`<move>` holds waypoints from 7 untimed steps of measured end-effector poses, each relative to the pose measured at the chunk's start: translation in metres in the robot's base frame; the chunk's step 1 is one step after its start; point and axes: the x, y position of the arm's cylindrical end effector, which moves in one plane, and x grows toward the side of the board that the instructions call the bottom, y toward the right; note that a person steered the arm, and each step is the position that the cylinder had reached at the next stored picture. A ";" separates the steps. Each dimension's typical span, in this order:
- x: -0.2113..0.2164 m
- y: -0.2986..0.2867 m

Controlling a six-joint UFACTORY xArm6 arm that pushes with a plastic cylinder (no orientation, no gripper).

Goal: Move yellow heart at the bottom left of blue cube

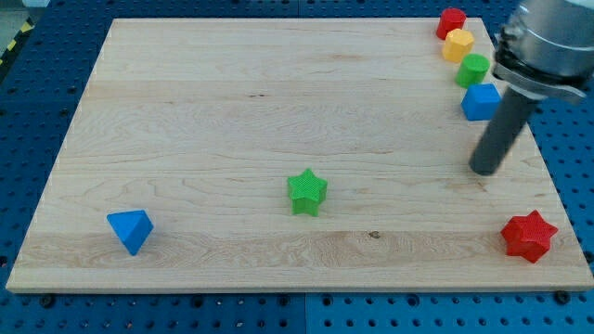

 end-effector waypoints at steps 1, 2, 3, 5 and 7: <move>0.010 0.032; 0.005 0.044; -0.018 0.030; -0.026 0.002; -0.018 -0.010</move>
